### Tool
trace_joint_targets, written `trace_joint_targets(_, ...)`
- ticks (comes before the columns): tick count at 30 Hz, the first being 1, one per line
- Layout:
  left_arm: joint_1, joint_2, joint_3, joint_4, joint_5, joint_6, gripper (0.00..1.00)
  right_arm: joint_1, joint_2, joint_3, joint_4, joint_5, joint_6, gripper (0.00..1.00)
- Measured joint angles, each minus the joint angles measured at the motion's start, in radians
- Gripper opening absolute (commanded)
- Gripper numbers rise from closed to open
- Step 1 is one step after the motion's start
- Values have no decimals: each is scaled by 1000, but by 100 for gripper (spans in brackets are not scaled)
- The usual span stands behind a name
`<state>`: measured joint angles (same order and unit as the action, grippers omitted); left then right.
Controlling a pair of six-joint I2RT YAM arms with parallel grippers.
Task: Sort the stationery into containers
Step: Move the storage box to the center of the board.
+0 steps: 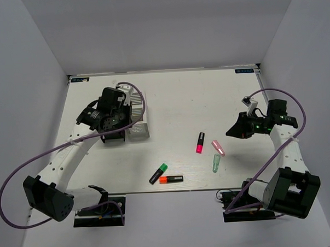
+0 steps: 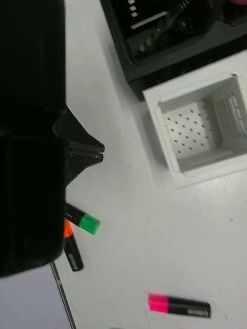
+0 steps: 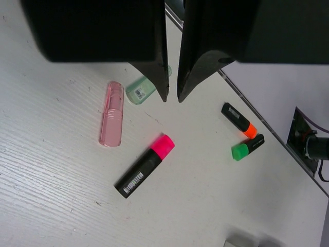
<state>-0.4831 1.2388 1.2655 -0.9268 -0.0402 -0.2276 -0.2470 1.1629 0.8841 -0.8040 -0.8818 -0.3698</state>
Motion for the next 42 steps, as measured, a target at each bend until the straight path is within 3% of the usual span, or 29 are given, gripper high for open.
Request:
trace_joint_targets(7,39,126,-2,158,86,-30,1,1,2,-16,3,5,-2,18)
trace_joint_targets(16,43,320,72,174,46,-15,1,0,6,-17,3,6,-20,20)
trace_joint_targets(42,42,343,18,174,-157,64,1,0,24,-17,-5,5,-50,25)
